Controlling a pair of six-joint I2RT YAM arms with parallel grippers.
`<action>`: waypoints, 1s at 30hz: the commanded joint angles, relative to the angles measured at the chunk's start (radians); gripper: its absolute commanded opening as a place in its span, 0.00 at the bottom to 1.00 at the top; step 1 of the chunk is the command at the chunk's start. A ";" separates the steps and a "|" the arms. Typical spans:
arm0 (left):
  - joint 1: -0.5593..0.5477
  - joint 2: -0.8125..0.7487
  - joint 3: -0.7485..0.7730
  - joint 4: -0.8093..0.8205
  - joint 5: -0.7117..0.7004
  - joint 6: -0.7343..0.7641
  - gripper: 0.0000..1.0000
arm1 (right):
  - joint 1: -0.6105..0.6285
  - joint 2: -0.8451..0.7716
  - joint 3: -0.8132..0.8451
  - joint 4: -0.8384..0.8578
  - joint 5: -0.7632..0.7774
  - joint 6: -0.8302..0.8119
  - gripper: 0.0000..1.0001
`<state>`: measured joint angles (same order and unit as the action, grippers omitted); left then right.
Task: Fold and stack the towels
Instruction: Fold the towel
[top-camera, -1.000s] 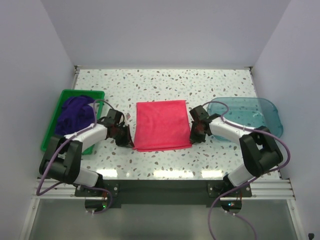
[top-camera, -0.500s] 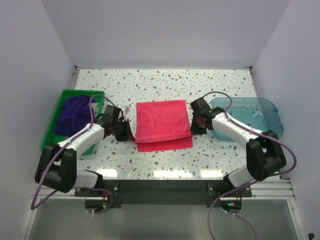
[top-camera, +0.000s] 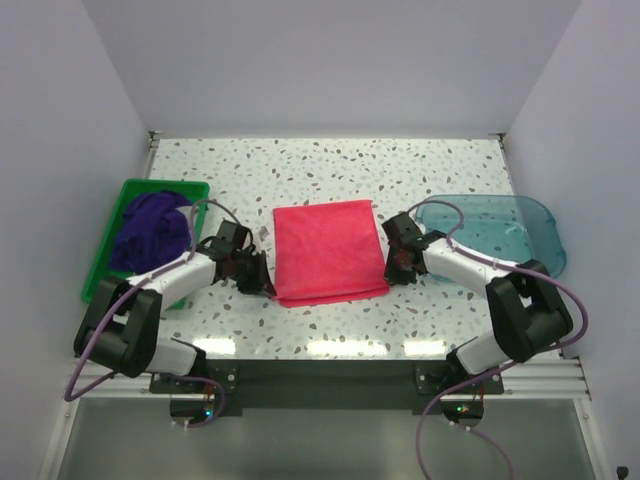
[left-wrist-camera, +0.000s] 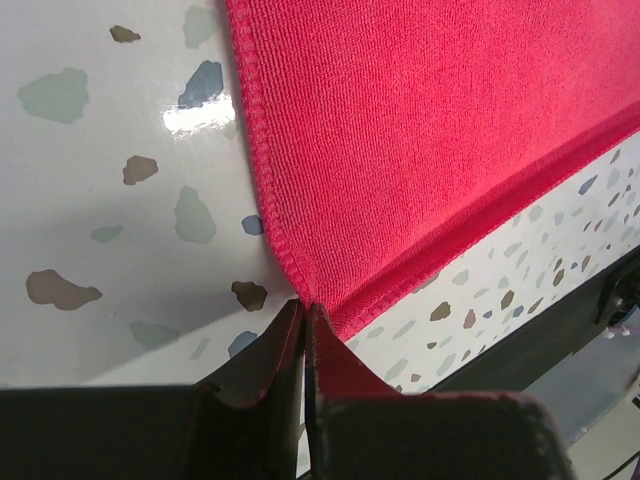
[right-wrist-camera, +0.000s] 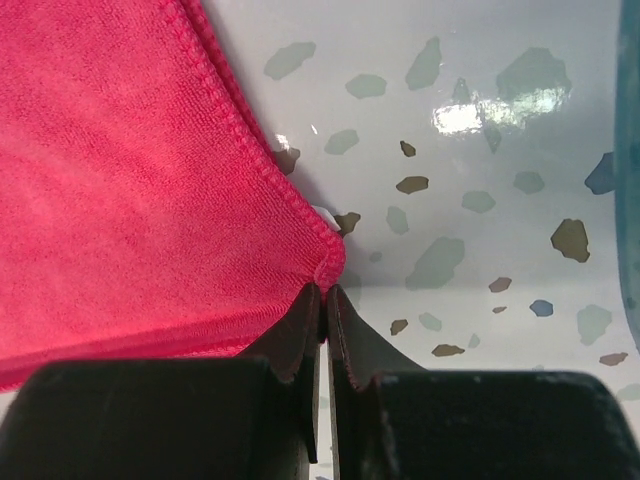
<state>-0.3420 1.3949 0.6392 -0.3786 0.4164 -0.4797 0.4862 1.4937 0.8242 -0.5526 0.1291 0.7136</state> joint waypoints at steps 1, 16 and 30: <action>0.000 0.015 -0.015 0.014 -0.021 0.019 0.08 | -0.012 0.016 -0.025 0.036 0.089 -0.009 0.00; -0.008 -0.028 -0.001 -0.055 -0.011 0.058 0.45 | -0.011 -0.035 0.015 -0.023 0.089 -0.049 0.22; -0.096 -0.030 0.264 -0.111 0.022 0.102 0.47 | 0.034 -0.100 0.139 -0.055 0.018 -0.120 0.24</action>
<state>-0.3794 1.3087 0.8391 -0.5114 0.3973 -0.4175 0.5060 1.3560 0.9375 -0.6273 0.1654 0.6064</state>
